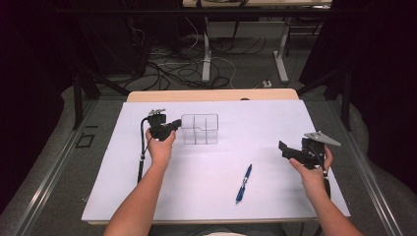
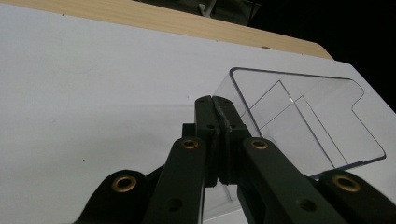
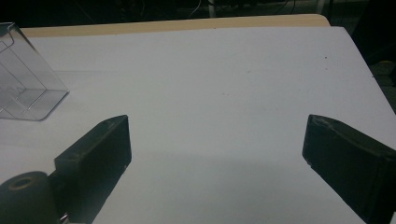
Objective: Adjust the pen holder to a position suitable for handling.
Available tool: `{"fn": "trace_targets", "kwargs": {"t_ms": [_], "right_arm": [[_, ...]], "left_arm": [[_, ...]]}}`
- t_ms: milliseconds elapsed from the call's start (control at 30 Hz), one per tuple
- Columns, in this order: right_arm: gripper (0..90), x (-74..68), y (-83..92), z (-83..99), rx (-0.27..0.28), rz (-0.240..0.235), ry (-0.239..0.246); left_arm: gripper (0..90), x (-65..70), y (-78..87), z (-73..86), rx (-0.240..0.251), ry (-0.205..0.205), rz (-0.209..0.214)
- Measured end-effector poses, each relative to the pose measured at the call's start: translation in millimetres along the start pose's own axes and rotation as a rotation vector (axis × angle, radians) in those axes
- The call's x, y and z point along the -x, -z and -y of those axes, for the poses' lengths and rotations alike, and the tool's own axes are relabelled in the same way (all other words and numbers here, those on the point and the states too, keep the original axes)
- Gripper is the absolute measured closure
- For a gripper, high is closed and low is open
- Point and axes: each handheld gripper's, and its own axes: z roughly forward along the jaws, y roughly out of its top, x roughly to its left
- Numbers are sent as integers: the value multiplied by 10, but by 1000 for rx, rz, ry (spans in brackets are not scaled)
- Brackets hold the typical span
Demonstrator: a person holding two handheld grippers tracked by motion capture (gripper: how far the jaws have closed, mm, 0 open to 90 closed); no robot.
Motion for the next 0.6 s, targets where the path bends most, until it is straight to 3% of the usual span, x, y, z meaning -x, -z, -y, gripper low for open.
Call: {"fn": "trace_targets", "kwargs": {"t_ms": [300,600], "right_arm": [[77,-1,-8,2,-3,-4,8],[77,-12,-16,8,1,-7,-1]], "left_arm": [[898,46,-21,0,-7,-3,-1],[898,193,-108,3,-9,-22,2]]}}
